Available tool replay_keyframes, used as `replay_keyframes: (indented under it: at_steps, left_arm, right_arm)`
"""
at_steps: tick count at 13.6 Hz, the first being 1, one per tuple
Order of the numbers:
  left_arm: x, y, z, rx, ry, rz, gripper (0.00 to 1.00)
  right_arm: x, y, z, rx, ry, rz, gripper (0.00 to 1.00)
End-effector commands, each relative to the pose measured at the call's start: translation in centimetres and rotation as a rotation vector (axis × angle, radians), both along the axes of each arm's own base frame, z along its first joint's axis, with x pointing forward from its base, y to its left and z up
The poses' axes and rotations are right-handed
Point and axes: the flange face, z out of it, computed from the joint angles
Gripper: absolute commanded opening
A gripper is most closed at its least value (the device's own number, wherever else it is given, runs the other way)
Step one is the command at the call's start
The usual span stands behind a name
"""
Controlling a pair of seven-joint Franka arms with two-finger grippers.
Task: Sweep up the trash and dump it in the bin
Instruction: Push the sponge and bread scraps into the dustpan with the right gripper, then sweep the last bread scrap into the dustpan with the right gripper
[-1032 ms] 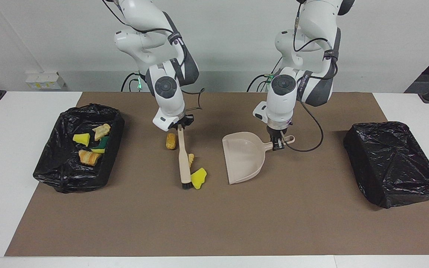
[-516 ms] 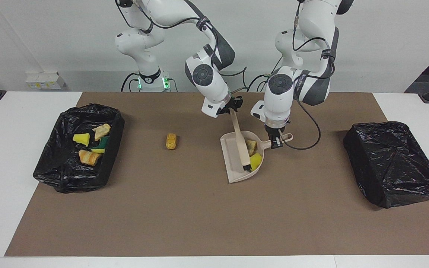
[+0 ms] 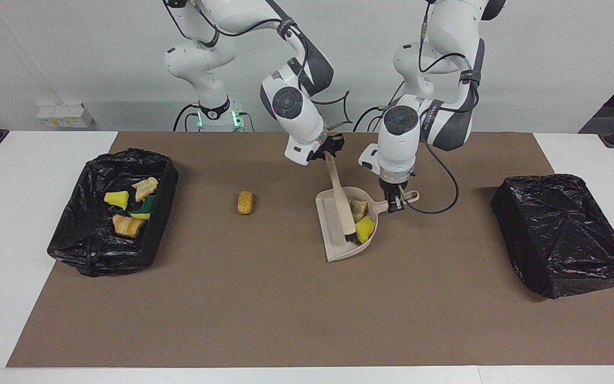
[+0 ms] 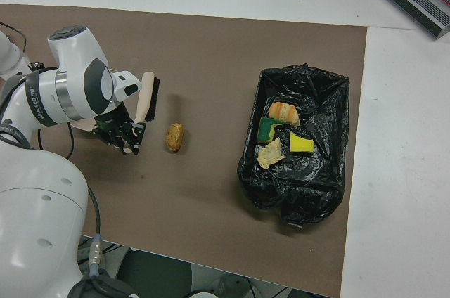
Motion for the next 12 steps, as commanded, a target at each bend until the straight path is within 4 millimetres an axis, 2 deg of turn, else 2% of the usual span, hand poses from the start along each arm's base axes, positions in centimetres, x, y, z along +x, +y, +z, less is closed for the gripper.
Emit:
replay_keyframes:
  at_steps: [1, 2, 4, 5, 7, 9, 10, 12]
  left_arm:
    - [-2.0, 0.3, 0.1, 0.046, -0.010, -0.010, 0.00]
    - [-2.7, -0.2, 0.1, 0.049, -0.010, -0.022, 0.00]
    - [-4.0, -1.4, -0.2, 0.052, -0.010, -0.020, 0.00]
    - [-4.7, -2.2, -0.4, 0.051, -0.010, -0.015, 0.00]
    - [-5.5, -3.3, -0.3, 0.036, -0.013, 0.010, 0.00]
    - [-7.4, -4.9, -0.7, 0.043, -0.005, -0.015, 0.00]
    - [-8.2, -5.4, -1.5, 0.044, 0.001, -0.005, 0.00]
    - [-8.5, -5.8, -1.8, 0.028, -0.016, 0.014, 0.00]
  right_arm:
    - [-3.7, -5.2, -2.4, -0.045, 0.013, 0.060, 0.00]
    - [-4.5, -6.0, -2.8, -0.063, 0.021, 0.099, 0.00]
    - [-5.8, -7.0, -2.3, -0.155, 0.052, 0.141, 0.00]
    - [-5.9, -7.4, -2.4, -0.172, 0.055, 0.142, 0.00]
    - [-7.2, -9.0, -3.4, -0.172, 0.064, 0.124, 0.00]
    - [-9.4, -10.8, -4.9, -0.142, 0.050, 0.127, 0.00]
    - [-9.5, -11.8, -5.1, -0.132, 0.061, 0.114, 0.00]
    - [-9.2, -13.5, -5.8, -0.121, 0.085, 0.087, 0.00]
